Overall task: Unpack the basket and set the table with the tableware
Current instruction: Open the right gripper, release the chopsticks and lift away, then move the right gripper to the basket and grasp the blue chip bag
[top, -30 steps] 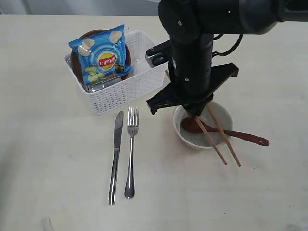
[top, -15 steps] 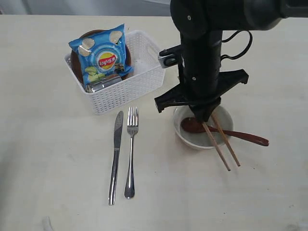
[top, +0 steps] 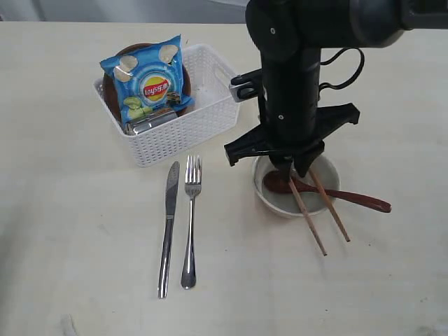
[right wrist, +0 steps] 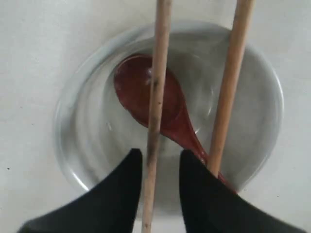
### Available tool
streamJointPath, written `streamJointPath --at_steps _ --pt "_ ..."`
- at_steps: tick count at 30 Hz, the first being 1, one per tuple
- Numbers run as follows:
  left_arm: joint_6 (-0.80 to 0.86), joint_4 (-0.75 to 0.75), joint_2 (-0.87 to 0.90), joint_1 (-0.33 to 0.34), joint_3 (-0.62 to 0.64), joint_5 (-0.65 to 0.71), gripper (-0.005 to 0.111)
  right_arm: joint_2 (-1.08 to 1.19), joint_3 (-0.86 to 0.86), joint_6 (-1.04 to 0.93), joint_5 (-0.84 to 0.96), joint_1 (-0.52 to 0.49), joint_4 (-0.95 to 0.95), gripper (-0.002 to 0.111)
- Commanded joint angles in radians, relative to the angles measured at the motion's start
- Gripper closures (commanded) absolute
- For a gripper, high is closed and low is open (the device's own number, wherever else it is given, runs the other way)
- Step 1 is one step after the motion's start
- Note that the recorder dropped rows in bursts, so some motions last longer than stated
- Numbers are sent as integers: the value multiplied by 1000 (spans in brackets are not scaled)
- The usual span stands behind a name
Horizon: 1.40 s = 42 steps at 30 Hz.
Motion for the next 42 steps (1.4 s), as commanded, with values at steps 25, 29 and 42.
streamJointPath --at_steps 25,29,42 --pt "2 0 -5 4 3 -7 107 115 -484 -778 -395 92 -1 35" --pt "2 0 -5 4 3 -7 107 198 -538 -844 -427 125 -76 35" --pt "2 0 -5 4 3 -7 107 354 -621 -893 -424 148 -291 35"
